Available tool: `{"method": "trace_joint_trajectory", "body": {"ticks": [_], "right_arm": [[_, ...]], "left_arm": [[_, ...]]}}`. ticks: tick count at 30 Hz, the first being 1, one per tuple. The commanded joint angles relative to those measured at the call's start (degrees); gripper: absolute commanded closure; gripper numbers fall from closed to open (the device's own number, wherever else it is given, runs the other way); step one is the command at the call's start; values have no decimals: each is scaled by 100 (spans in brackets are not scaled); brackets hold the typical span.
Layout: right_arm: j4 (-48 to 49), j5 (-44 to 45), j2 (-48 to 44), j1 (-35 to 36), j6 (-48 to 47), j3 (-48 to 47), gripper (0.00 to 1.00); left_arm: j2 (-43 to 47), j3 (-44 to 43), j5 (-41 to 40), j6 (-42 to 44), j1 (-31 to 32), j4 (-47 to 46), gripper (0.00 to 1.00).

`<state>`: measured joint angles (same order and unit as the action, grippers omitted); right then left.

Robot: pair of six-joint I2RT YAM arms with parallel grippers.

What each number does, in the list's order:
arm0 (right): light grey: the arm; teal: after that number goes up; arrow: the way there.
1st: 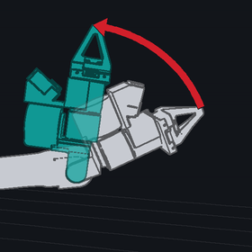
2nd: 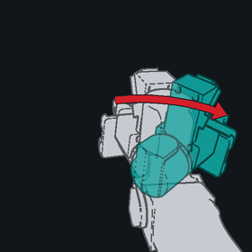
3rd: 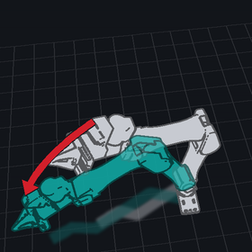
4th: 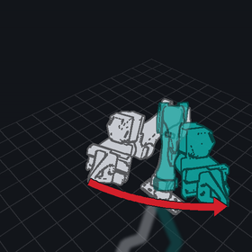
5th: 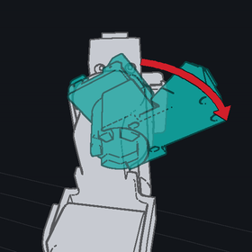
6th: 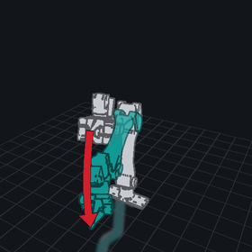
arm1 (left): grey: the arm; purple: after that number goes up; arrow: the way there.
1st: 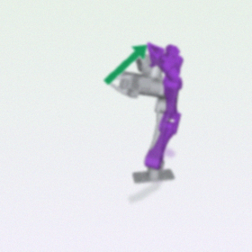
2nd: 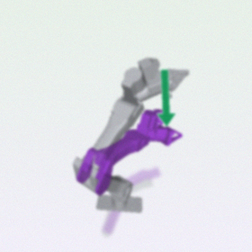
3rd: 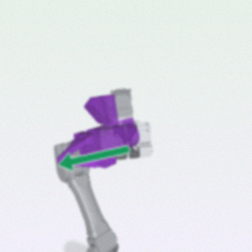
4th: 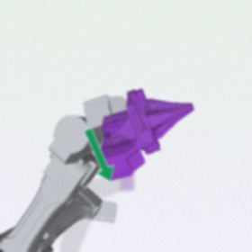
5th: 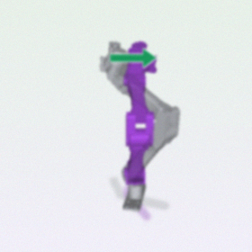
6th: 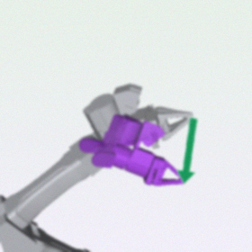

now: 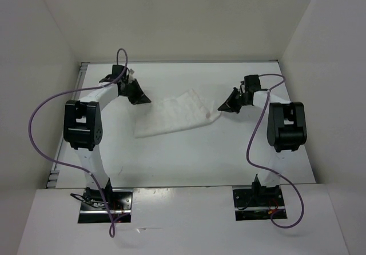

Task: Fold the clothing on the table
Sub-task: Fold the skirt

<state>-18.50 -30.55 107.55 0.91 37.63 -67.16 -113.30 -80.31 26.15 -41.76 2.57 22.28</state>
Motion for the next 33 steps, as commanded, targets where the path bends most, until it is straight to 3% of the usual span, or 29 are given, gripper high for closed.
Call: {"method": "trace_joint_trajectory", "body": {"ticks": [1, 10, 26, 33], "right_arm": [[259, -259, 187, 76, -54, -429, 97], [259, -689, 1084, 314, -54, -1063, 97], [101, -1523, 1805, 665, -273, -1520, 97], [-574, -1990, 1858, 797, -1011, -1467, 97]], "left_arm": [[380, -800, 170, 291, 279, 127, 94], [-922, -1355, 917, 229, 876, -154, 93], [-2038, -1760, 602, 335, 1167, 13, 94], [-2293, -2163, 549, 388, 1167, 74, 94]]}}
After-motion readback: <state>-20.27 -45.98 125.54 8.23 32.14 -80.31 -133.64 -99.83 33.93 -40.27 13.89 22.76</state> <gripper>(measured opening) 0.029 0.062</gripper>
